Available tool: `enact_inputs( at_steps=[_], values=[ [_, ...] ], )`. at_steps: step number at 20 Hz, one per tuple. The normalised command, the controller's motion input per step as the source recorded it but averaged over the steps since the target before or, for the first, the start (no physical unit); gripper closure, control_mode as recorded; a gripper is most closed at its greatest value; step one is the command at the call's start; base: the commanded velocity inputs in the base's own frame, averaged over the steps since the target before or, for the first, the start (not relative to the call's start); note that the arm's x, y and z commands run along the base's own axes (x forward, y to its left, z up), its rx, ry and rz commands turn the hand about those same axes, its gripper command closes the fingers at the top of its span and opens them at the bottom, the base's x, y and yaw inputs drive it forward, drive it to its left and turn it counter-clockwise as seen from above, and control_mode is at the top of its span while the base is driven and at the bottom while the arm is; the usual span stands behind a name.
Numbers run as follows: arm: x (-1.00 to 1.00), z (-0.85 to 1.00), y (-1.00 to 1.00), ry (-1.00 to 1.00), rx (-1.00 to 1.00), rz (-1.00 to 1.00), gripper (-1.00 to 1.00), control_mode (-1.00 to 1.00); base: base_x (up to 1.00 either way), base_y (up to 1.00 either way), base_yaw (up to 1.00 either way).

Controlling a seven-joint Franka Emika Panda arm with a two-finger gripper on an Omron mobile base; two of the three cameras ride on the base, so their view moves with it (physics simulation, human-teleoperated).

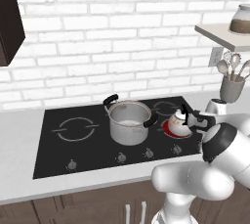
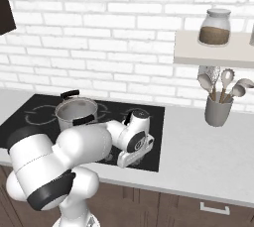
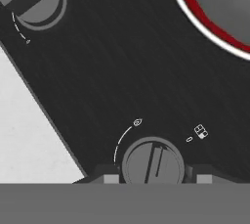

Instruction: Pick the kettle from the counter and place it on a stove burner. Then turn the burner on.

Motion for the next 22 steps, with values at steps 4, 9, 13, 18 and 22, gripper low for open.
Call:
enact_inputs(
  at_steps=[4,9,13,18,22],
  values=[
    [0.00,0.00,0.00,0.00,0.00,0.25,1.00,-1.00,0.00,0.00,0.00],
    [0.00,0.00,0.00,0.00,-0.01,0.22,1.00,-1.00,0.00,0.00,0.00],
    [0.00,0.00,0.00,0.00,0.00,0.23,1.00,-1.00,0.00,0.00,0.00],
    [-0.01,0.00,0.00,0.00,0.00,0.13,1.00,-1.00,0.00,0.00,0.00],
    [0.00,0.00,0.00,0.00,0.00,0.00,-1.00,-1.00,0.00,0.00,0.00]
  ],
)
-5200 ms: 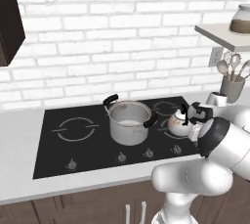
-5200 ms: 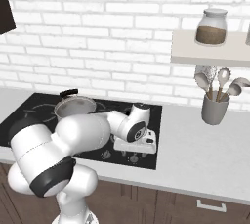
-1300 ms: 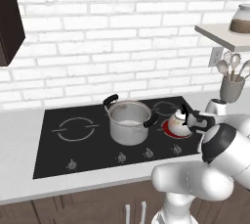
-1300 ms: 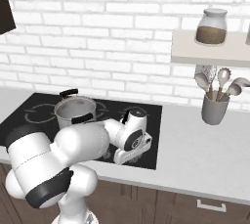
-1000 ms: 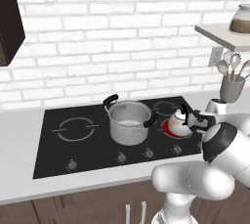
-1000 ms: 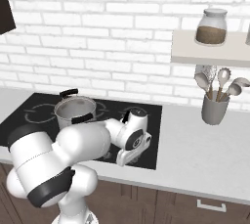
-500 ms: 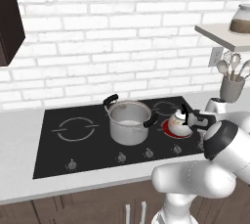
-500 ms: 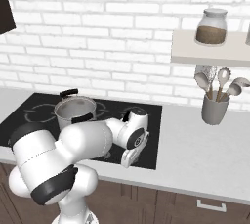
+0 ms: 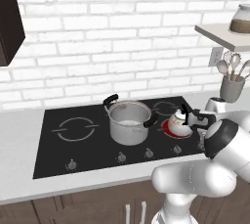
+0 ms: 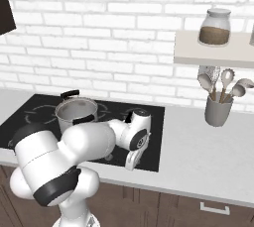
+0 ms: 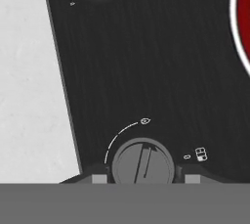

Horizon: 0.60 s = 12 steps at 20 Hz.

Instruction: Pick the kettle from the counter and place it on a stove burner. Then turn the burner on.

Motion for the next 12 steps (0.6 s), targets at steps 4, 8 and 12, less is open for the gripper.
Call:
enact_inputs(
  at_steps=[4,8,12],
  values=[
    [0.00,0.08,0.01,0.00,-0.03,0.00,-1.00,-1.00,0.00,0.00,0.00],
    [0.00,0.32,0.01,0.00,-0.08,0.00,-1.00,-1.00,0.00,0.00,0.00],
    [0.00,0.13,-0.01,-0.01,-0.04,-0.04,-1.00,-1.00,0.00,0.00,0.00]
  ],
)
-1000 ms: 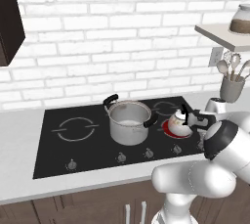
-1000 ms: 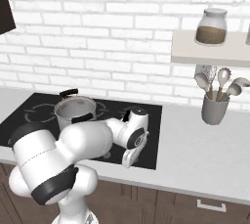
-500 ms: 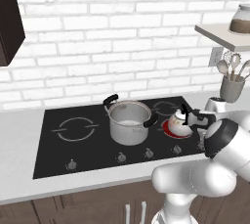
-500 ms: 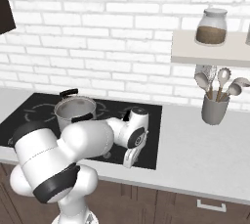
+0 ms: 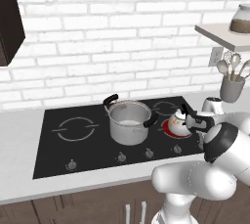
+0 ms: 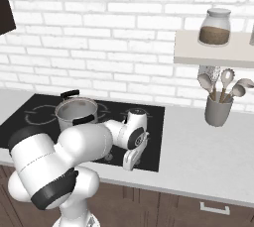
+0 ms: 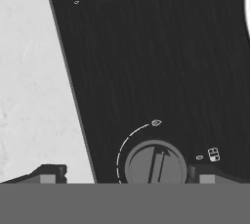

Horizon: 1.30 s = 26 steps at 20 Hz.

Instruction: Pick the kettle from the counter and place it on a stove burner. Then turn the burner on.

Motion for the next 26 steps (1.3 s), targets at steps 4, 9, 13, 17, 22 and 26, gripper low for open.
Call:
enact_inputs(
  at_steps=[4,9,13,17,22,26],
  values=[
    [0.00,0.15,-0.11,-0.08,0.00,-0.13,-1.00,-1.00,0.00,0.00,0.00],
    [0.08,0.00,-0.09,-0.05,0.00,-0.12,-1.00,-1.00,0.00,0.00,0.00],
    [0.44,-0.01,-0.12,-0.15,0.00,-0.06,-1.00,-1.00,0.00,0.00,0.00],
    [0.50,-0.12,-0.04,-0.17,0.00,-0.03,-1.00,-1.00,0.00,0.00,0.00],
    [0.06,0.00,0.00,-0.13,0.00,0.00,-1.00,-1.00,0.00,0.00,0.00],
    [-0.36,0.39,0.00,-0.02,0.00,0.00,-1.00,-1.00,0.00,0.00,0.00]
  ],
)
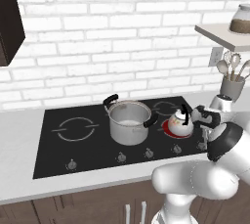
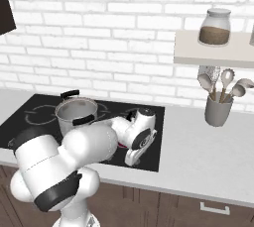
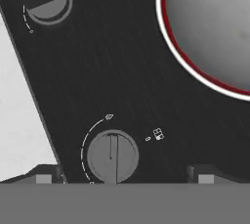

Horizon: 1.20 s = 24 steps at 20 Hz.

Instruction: Pick the kettle from the counter and place it on a stove burner. Then turn the burner on.

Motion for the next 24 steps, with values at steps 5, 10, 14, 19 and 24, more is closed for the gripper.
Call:
enact_inputs(
  at_steps=[5,10,14,19,24],
  values=[
    [-0.21,0.84,0.14,-0.08,-0.02,-0.03,-1.00,-1.00,0.00,0.00,0.00],
    [-0.22,0.80,0.14,-0.09,-0.04,-0.09,-1.00,-1.00,0.00,0.00,0.00],
    [-0.23,0.69,0.19,0.00,-0.01,-0.26,-1.00,-1.00,0.00,0.00,0.00],
    [-0.03,0.59,0.49,-0.04,-0.05,-0.41,-1.00,-1.00,0.00,0.00,0.00],
    [0.00,0.43,0.72,-0.12,-0.01,-0.51,-1.00,-1.00,0.00,0.00,0.00]
  ],
)
